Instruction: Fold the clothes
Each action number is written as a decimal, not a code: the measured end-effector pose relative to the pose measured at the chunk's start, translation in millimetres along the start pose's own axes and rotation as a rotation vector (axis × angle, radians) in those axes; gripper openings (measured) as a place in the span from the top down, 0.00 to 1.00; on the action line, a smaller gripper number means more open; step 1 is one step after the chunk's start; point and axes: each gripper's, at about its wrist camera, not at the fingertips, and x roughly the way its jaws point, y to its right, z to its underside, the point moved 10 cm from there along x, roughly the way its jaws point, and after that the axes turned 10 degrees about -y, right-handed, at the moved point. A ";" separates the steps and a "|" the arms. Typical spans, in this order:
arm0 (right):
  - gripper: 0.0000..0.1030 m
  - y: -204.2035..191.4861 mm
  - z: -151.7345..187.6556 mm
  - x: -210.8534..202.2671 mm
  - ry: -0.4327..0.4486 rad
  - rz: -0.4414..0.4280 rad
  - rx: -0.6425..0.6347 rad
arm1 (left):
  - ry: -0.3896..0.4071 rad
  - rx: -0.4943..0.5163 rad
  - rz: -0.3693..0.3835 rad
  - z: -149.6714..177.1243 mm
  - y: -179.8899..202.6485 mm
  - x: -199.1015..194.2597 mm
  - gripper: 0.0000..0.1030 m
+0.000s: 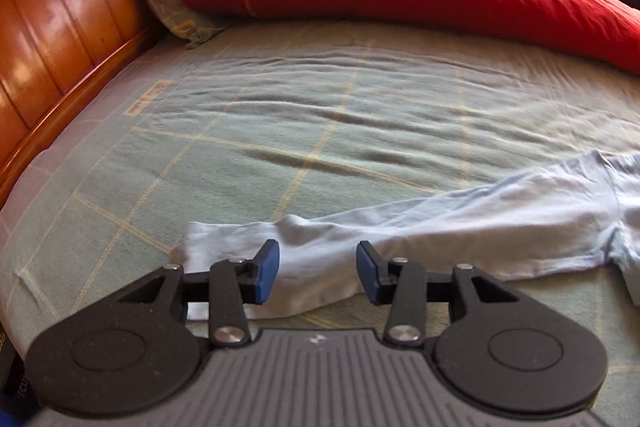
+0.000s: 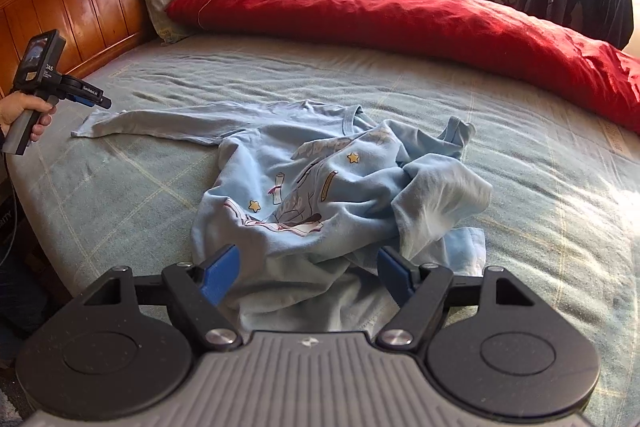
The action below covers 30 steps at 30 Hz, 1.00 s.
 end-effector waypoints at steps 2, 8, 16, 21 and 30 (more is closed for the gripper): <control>0.23 3.1 5.1 -2.5 0.006 0.017 -0.014 | 0.014 0.072 0.045 2.8 35.5 -12.0 0.57; 0.23 26.0 24.5 -11.8 0.005 -0.003 0.092 | 0.083 0.260 0.208 22.8 147.6 -55.4 0.48; 0.23 51.4 54.2 -18.2 -0.019 0.028 0.135 | 0.079 0.561 0.401 99.4 289.4 -108.3 0.43; 0.28 63.6 62.2 -10.5 -0.025 0.023 0.112 | 0.119 0.627 0.465 141.1 341.0 -135.2 0.39; 0.57 97.1 53.7 13.4 -0.011 0.057 -0.001 | 0.101 0.569 0.453 176.0 368.5 -142.2 0.35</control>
